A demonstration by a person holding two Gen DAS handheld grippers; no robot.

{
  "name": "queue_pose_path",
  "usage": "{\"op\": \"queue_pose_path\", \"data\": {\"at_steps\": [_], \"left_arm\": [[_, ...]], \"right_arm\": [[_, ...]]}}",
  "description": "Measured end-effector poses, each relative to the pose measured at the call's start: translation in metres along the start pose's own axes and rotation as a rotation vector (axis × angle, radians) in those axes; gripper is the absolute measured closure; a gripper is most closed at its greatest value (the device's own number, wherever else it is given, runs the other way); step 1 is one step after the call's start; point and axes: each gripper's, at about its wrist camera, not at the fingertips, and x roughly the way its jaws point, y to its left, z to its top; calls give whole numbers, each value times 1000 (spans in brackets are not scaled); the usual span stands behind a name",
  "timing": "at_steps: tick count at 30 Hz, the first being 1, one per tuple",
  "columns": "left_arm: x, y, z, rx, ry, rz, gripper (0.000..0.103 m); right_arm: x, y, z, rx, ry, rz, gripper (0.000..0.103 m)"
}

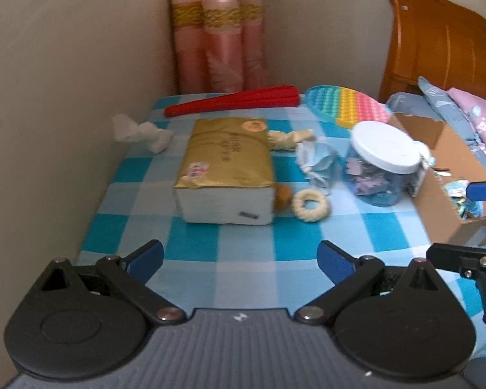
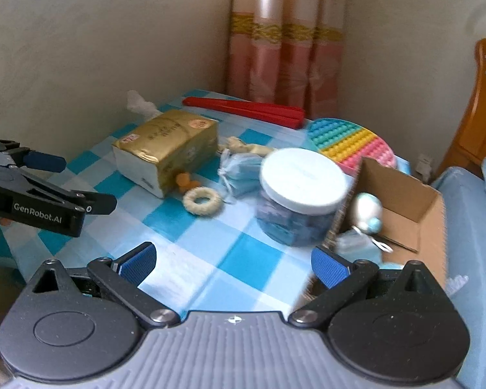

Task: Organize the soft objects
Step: 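Move both open grippers from the box back over the table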

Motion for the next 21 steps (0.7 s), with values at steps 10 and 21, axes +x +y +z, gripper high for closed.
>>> {"op": "queue_pose_path", "data": {"at_steps": [10, 21], "left_arm": [[10, 39, 2, -67, 20, 55, 2], [31, 58, 2, -114, 54, 82, 2]], "right_arm": [[49, 27, 25, -39, 14, 62, 7], [112, 36, 35, -27, 66, 45, 30]]}}
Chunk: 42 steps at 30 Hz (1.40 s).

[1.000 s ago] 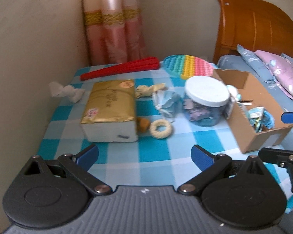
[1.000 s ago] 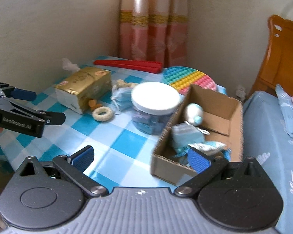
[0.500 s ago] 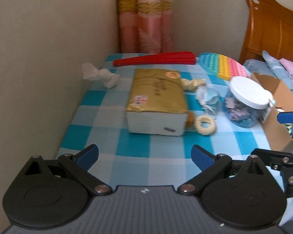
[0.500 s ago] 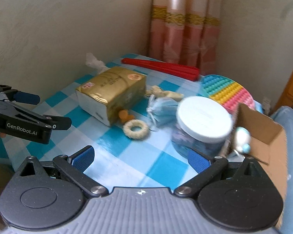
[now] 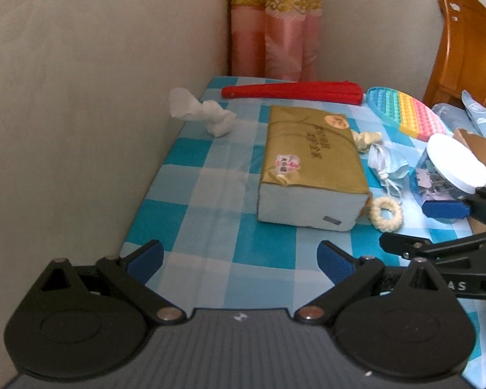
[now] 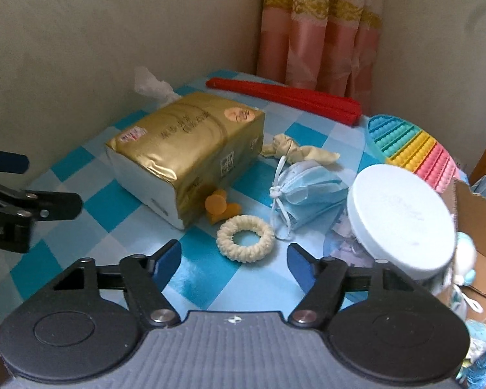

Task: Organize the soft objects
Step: 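Move both open grippers from the box back over the table, then grasp the cream knitted ring with the right gripper while the left grasps the white tissue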

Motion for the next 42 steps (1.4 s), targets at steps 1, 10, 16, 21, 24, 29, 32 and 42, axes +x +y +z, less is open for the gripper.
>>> {"op": "queue_pose_path", "data": {"at_steps": [1, 10, 16, 21, 24, 29, 32, 42], "left_arm": [[2, 1, 1, -5, 4, 1, 2], [9, 2, 3, -20, 12, -3, 2], [10, 1, 3, -23, 17, -6, 2], [8, 0, 5, -30, 14, -17, 2], [4, 0, 12, -31, 6, -26, 2], [-6, -4, 35, -14, -52, -20, 2], [-5, -7, 55, -37, -81, -21, 2], [52, 4, 113, -223, -35, -5, 14]], "right_arm": [[4, -1, 0, 2, 6, 4, 32], [26, -5, 4, 27, 17, 9, 34], [31, -8, 5, 34, 8, -6, 53], [24, -6, 0, 34, 19, -15, 54], [18, -6, -5, 42, 30, -17, 54], [11, -4, -13, 46, 24, -17, 54], [10, -5, -15, 58, 22, -14, 52], [9, 2, -22, 25, 22, 10, 21]]}}
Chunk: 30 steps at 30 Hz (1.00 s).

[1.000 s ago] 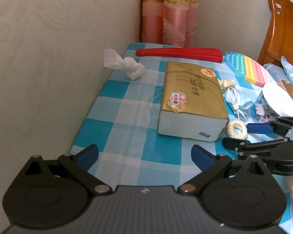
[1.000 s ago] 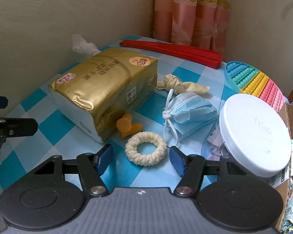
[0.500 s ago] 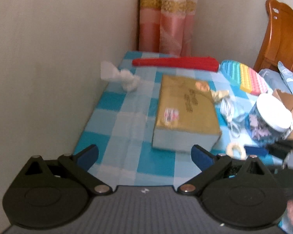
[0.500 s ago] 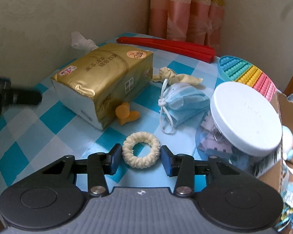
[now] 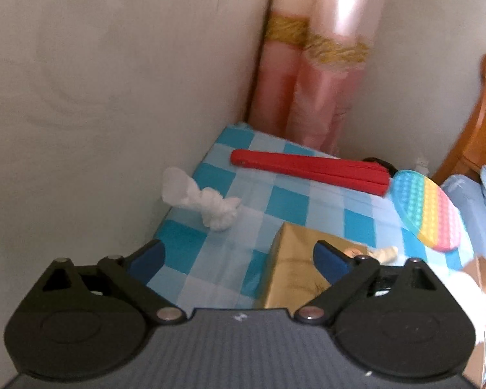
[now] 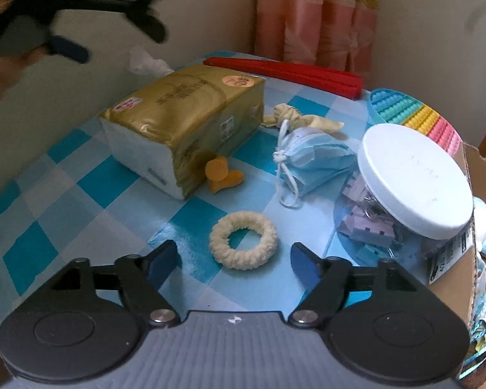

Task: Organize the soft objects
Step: 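Grasp the cream knitted ring with the right gripper while the left grasps the white tissue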

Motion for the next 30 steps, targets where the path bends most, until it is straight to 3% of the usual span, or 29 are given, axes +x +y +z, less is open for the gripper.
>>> {"op": "queue_pose_path", "data": {"at_steps": [2, 4, 8, 15, 25, 30], "left_arm": [[14, 1, 6, -37, 17, 5, 23], [26, 5, 10, -80, 36, 15, 24], [49, 4, 17, -91, 58, 32, 35], [74, 12, 26, -180, 50, 85, 37], [106, 13, 35, -206, 89, 118, 38], [115, 18, 34, -218, 100, 133, 49]], "right_arm": [[0, 2, -1, -12, 1, 13, 18], [1, 3, -1, -19, 6, 23, 12], [3, 5, -5, -33, 14, 41, 0], [1, 7, -7, -42, 3, 43, 0], [0, 8, -10, -46, -17, 42, 0], [0, 7, -10, -52, -17, 45, 0]]}}
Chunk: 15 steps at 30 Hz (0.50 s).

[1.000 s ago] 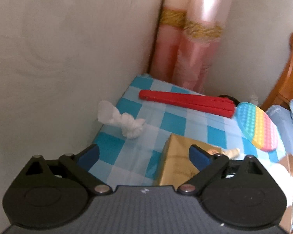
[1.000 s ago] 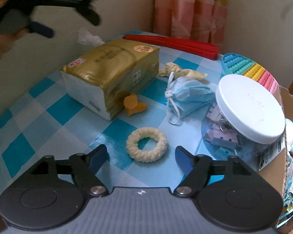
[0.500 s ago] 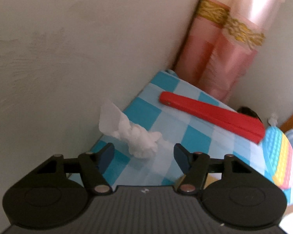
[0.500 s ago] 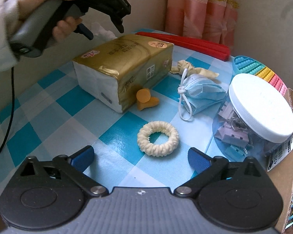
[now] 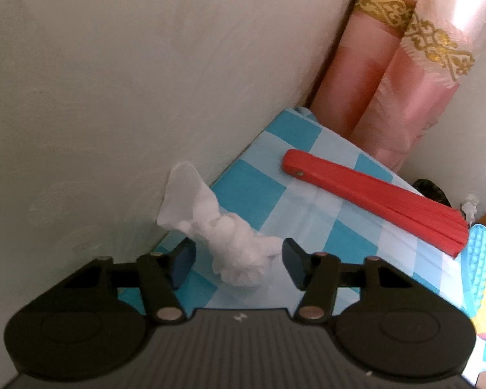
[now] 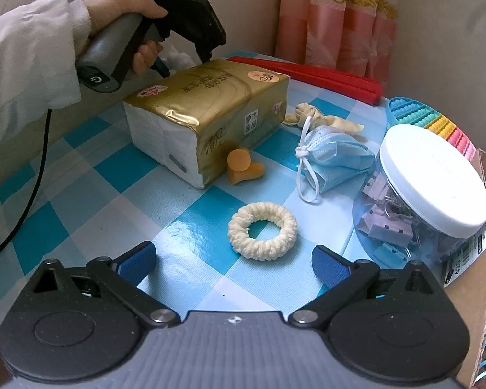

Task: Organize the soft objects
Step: 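Grasp the cream knitted ring with the right gripper while the left grasps the white tissue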

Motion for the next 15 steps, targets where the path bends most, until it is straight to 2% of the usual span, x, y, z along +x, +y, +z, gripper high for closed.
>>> {"op": "queue_pose_path", "data": {"at_steps": [5, 8, 15], "left_arm": [[5, 4, 1, -17, -1, 2, 54], [6, 3, 0, -5, 1, -4, 60], [7, 1, 0, 6, 1, -14, 62]], "right_arm": [[-1, 0, -2, 4, -15, -1, 0], [-1, 0, -4, 7, -29, -3, 0], [5, 1, 3, 0, -36, 4, 0]]}}
